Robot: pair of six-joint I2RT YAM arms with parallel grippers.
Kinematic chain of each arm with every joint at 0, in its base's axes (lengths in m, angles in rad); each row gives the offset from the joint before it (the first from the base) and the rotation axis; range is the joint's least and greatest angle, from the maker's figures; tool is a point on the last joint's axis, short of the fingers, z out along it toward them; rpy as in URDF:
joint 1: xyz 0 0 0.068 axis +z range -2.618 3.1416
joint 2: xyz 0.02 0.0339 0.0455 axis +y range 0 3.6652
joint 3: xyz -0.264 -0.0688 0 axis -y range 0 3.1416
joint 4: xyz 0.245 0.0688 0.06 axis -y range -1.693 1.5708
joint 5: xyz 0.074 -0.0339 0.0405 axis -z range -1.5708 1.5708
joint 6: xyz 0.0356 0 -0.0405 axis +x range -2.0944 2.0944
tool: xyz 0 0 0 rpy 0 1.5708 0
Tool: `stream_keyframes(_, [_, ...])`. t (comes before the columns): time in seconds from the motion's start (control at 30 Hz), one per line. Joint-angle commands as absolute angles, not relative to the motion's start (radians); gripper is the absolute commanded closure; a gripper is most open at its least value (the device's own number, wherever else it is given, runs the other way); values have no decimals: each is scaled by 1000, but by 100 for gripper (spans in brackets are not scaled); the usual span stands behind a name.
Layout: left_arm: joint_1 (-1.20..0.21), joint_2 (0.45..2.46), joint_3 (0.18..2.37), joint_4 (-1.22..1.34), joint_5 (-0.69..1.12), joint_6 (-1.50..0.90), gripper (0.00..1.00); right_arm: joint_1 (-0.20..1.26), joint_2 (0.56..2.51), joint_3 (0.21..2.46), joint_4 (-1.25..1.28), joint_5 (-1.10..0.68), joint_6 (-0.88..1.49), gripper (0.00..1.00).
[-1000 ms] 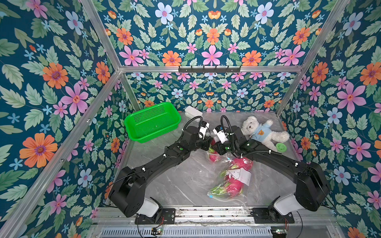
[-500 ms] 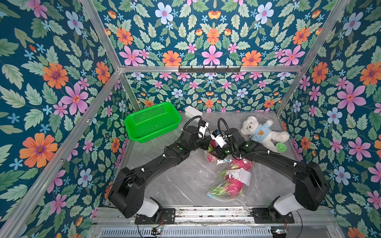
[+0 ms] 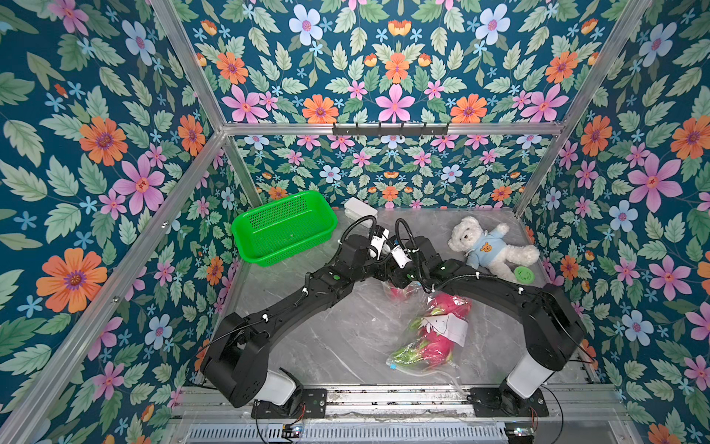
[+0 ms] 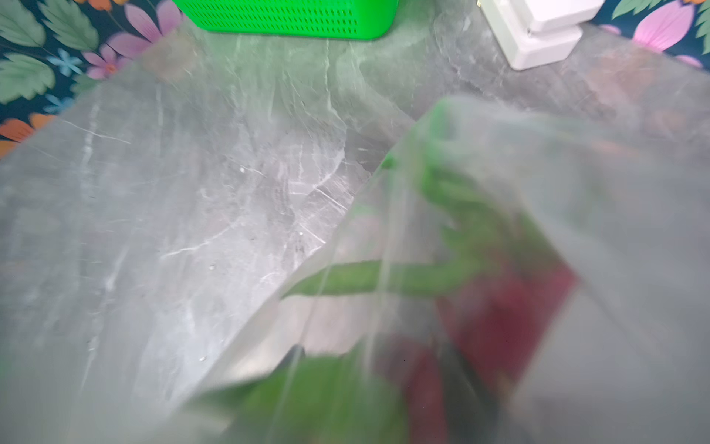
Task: Open the zip-top bag and take out the dragon fruit
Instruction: Pick up the dragon fruit from the zipper food storage bag.
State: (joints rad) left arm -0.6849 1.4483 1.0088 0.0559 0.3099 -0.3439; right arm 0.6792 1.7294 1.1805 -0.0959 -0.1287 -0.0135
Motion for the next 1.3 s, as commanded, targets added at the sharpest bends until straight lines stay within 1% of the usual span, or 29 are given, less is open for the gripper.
stream_keyframes(0.0, [-685, 1436, 1020, 83, 334, -347, 100, 684, 1772, 1198, -117, -101, -57, 44])
stream_keyframes(0.07, [-684, 1432, 1020, 81, 325, -345, 100, 687, 1787, 1210, -139, -100, -56, 53])
stream_keyframes(0.17, [-683, 1430, 1020, 78, 305, -338, 100, 689, 1771, 1203, -153, -105, -48, 75])
stream_keyframes(0.23, [-682, 1432, 1020, 77, 281, -327, 100, 692, 1739, 1195, -161, -107, -34, 88])
stream_keyframes(0.33, [-675, 1445, 1022, 72, 244, -305, 100, 691, 1676, 1172, -171, -106, -14, 99])
stream_keyframes(0.37, [-670, 1448, 1022, 74, 230, -299, 100, 692, 1668, 1165, -170, -111, -8, 100])
stream_keyframes(0.43, [-655, 1461, 1030, 74, 194, -279, 100, 692, 1591, 1146, -168, -129, 12, 100])
stream_keyframes(0.5, [-637, 1477, 1045, 75, 170, -267, 94, 692, 1544, 1124, -153, -152, 30, 100])
stream_keyframes(0.6, [-613, 1510, 1078, 74, 174, -259, 82, 692, 1473, 1079, -101, -175, 55, 100])
stream_keyframes(0.67, [-606, 1528, 1097, 76, 187, -257, 79, 692, 1432, 1048, -63, -177, 66, 100])
stream_keyframes(0.8, [-603, 1546, 1108, 95, 222, -269, 78, 688, 1378, 988, 43, -115, 85, 100])
stream_keyframes(1.0, [-603, 1546, 1085, 127, 320, -316, 76, 676, 1378, 988, 128, 108, 158, 100])
stream_keyframes(1.13, [-604, 1536, 1064, 150, 377, -346, 74, 675, 1389, 1024, 166, 141, 186, 100])
stream_keyframes(1.2, [-604, 1530, 1056, 159, 405, -358, 73, 675, 1409, 1066, 132, 179, 203, 100])
stream_keyframes(1.27, [-604, 1524, 1049, 171, 425, -367, 72, 674, 1415, 1086, 134, 169, 208, 100])
